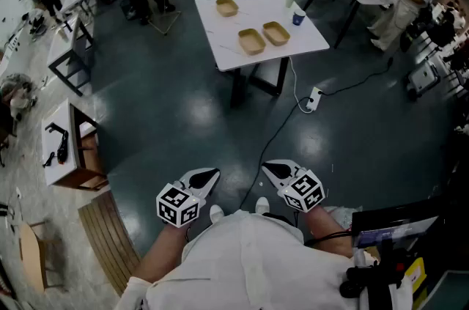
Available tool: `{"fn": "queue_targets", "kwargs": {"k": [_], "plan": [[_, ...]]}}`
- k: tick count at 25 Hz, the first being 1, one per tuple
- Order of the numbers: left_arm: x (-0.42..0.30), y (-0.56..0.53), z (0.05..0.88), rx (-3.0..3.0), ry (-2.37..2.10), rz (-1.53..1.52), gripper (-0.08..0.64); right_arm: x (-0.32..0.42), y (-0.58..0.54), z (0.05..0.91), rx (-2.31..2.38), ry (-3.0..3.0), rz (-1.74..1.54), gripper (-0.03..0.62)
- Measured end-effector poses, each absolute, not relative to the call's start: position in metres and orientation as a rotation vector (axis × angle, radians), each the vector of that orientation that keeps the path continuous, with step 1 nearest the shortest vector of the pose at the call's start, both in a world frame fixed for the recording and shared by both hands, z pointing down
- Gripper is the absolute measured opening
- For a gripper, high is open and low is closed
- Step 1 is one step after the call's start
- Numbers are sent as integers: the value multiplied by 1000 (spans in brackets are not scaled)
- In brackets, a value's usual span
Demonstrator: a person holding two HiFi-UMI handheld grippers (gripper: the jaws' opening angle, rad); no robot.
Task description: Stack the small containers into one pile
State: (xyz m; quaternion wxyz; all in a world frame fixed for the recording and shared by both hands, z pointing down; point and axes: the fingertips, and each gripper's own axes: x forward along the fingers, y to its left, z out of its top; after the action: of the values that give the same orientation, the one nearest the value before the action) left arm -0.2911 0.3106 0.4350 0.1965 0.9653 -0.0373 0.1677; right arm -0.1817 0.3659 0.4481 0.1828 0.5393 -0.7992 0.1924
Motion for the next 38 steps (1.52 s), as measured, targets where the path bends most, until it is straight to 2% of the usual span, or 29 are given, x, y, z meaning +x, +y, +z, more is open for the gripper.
{"fn": "queue_targets", "kwargs": {"k": [15,21,29,38], "plan": [[-101,339,412,2692,-218,480,6,2,412,443,1481,-2290,624,3],[-82,310,432,2676,-277,515,6,34,384,481,1469,-2297,662,5],[-68,223,462,2628,-282,530,6,61,291,500,1498,-2266,677,6],[-36,95,438,2655,-187,462,6,94,159,489,1502,-2184,720,8]]}}
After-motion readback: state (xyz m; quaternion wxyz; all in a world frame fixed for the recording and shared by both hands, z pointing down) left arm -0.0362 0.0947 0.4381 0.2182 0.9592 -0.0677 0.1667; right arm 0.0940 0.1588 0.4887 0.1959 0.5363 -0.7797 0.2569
